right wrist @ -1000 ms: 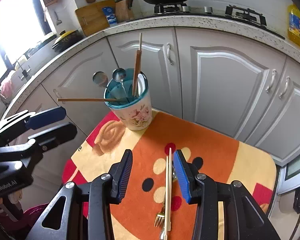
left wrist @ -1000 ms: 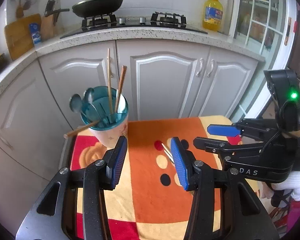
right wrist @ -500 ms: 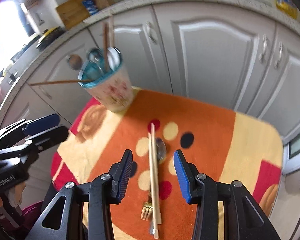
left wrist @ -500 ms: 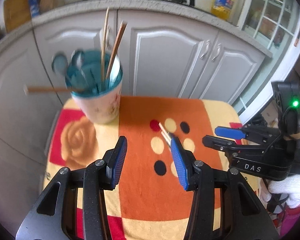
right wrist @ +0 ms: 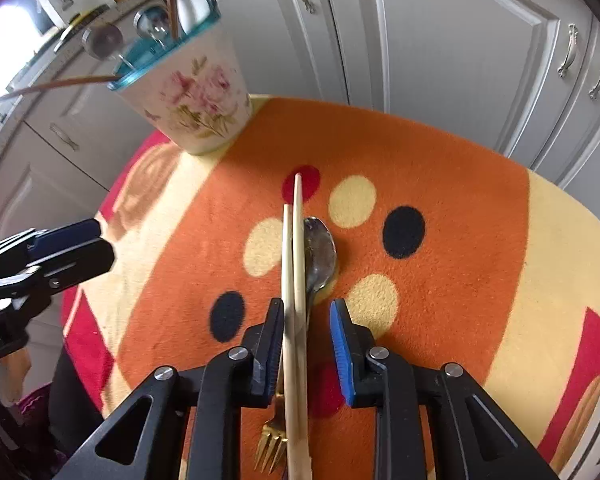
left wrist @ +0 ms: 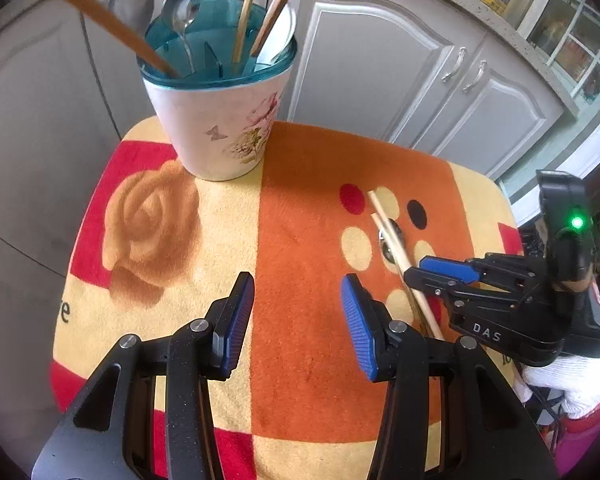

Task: Organize utensils
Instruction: 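Grasp a wooden chopstick with the right gripper while the left gripper grasps a metal spoon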

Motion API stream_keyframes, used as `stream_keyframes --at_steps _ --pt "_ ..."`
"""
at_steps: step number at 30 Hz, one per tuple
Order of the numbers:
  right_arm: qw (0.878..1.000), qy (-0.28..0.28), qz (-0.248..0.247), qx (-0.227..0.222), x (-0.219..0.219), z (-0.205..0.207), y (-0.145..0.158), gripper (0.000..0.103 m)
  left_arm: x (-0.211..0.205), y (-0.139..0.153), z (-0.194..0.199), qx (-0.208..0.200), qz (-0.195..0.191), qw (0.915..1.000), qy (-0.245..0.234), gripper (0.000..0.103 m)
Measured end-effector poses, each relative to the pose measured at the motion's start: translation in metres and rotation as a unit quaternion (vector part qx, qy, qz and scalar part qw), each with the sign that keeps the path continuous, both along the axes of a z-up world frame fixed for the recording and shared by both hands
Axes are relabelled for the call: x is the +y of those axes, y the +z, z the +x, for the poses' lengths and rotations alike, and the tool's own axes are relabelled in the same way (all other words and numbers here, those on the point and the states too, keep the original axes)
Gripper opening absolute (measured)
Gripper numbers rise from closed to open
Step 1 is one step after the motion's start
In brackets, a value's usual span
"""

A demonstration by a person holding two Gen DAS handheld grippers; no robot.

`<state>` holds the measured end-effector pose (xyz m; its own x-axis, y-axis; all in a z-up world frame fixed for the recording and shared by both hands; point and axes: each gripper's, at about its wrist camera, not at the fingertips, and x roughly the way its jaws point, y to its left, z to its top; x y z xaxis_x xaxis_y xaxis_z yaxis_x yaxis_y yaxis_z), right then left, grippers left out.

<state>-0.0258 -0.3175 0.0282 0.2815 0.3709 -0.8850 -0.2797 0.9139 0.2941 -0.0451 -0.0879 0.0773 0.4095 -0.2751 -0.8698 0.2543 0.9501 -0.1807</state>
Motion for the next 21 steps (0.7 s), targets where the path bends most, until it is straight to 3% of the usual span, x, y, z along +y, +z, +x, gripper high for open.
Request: stream_keyframes --at_steps 4,6,8,12,15,18,20,21 --pt "0.998 0.021 0.044 0.035 0.010 -0.006 -0.007 0.015 0.007 -0.008 0.006 0.013 -0.003 0.9999 0.011 0.045" --pt "0.996 0.046 0.064 0.030 0.020 -0.015 0.000 0.012 0.010 -0.011 0.007 0.017 -0.002 0.9997 0.015 0.045" --pt "0.998 0.047 0.048 0.013 0.019 -0.021 0.006 0.011 0.014 -0.015 0.009 0.021 -0.002 0.9996 0.020 0.045" --pt "0.994 0.026 0.105 0.019 0.002 -0.023 0.015 0.010 0.020 -0.019 0.009 0.028 -0.004 0.9992 0.029 0.045" --pt "0.998 0.024 0.058 0.005 -0.001 -0.022 0.017 0.010 0.020 -0.020 0.009 0.030 -0.006 0.9991 0.030 0.045" --pt "0.999 0.022 -0.047 -0.003 -0.001 -0.015 0.007 0.010 0.017 -0.021 0.006 0.032 -0.007 0.9992 0.023 0.045" --pt "0.997 0.008 -0.073 0.001 -0.008 -0.011 0.002 0.010 0.015 -0.022 0.005 0.034 -0.009 0.9991 0.022 0.045" --pt "0.998 0.003 -0.059 0.005 -0.011 -0.011 0.004 0.010 0.015 -0.024 0.005 0.036 -0.010 0.9990 0.024 0.045"
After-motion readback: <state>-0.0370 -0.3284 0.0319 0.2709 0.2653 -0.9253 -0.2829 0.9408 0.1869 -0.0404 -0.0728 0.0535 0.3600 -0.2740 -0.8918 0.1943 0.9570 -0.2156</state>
